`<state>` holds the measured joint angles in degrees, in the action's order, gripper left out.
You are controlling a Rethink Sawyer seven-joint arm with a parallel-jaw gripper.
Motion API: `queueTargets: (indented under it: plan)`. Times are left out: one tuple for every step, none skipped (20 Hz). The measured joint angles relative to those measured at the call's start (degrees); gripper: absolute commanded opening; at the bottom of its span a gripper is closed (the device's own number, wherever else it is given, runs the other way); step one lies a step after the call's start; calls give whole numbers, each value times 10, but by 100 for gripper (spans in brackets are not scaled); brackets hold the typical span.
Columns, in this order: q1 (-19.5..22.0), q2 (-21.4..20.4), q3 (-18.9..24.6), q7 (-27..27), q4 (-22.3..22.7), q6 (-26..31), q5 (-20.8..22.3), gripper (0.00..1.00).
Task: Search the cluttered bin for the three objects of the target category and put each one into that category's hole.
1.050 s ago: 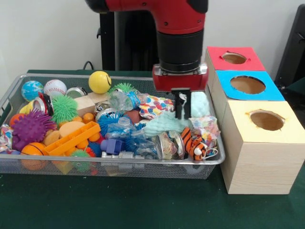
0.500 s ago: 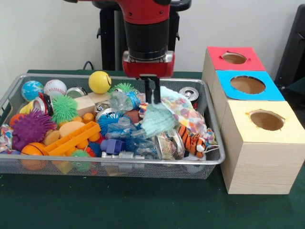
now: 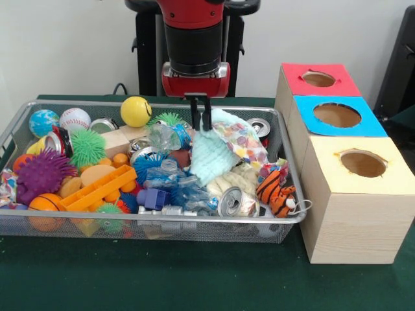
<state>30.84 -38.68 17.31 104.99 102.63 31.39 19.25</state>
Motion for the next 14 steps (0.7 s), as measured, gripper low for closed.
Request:
queueTargets:
  plan:
    - [0,0,0,0,2,0,2,0]
    - [0,-1,0,0,3,0,4,0]
    - [0,-1,0,0,4,0,6,0]
    - [0,-1,0,0,5,0,7,0]
    - [0,-1,0,0,6,0,14,100]
    - [0,-1,0,0,6,0,15,100]
    - [0,-1,0,0,6,0,16,100]
    - [0,-1,0,0,6,0,16,100]
    - [0,-1,0,0,6,0,18,100]
    - [1,-1,0,0,6,0,20,100]
    - [1,-1,0,0,7,0,21,100]
    - [0,-1,0,0,7,0,22,100]
    - [0,-1,0,0,7,0,23,100]
    - [0,-1,0,0,7,0,23,100]
